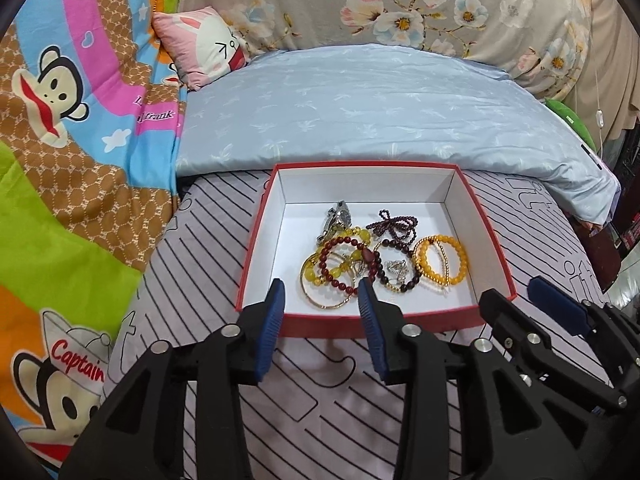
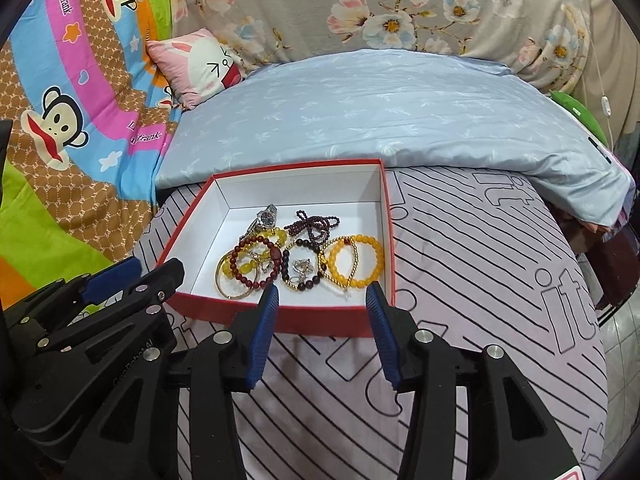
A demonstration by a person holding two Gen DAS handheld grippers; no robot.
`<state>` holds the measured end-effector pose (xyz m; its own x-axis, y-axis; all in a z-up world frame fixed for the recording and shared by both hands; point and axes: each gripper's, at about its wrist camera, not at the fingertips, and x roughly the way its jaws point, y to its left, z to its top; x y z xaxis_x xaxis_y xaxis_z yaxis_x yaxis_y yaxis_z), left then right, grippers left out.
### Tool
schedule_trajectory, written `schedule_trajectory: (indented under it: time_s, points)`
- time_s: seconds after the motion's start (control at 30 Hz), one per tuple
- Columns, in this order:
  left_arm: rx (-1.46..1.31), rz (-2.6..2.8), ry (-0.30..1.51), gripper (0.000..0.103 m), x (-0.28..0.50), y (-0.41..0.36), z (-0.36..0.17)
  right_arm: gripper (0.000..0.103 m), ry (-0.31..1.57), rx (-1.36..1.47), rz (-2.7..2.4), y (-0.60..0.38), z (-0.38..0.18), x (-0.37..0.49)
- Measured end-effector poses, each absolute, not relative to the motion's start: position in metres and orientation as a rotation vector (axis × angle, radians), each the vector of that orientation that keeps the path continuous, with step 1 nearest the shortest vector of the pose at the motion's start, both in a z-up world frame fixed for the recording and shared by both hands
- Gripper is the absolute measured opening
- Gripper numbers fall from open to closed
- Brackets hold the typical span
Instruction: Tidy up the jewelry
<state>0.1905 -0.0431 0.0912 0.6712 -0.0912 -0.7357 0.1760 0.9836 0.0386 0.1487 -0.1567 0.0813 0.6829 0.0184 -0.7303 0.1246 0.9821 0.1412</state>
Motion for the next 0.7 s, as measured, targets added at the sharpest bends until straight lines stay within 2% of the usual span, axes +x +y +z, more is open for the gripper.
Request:
schedule_trajectory:
  time_s: [0.2, 0.57, 0.7]
  points:
    - [0.095, -0.112, 0.817, 0.058, 0.174, -0.033, 0.091, 0.056, 0.823, 0.192, -0.072, -0.158, 0.081, 0.131]
    - [0.092, -0.071, 0.831, 0.074, 0.152, -0.023, 0.086, 0.062, 0.832, 0.176, -0.101, -0.155, 0.077, 0.107]
    - [0.099, -0.042, 0.843, 0.083, 0.145, -0.02, 0.08, 0.069, 0.844, 0.17, -0.123, -0.155, 0.072, 0.099]
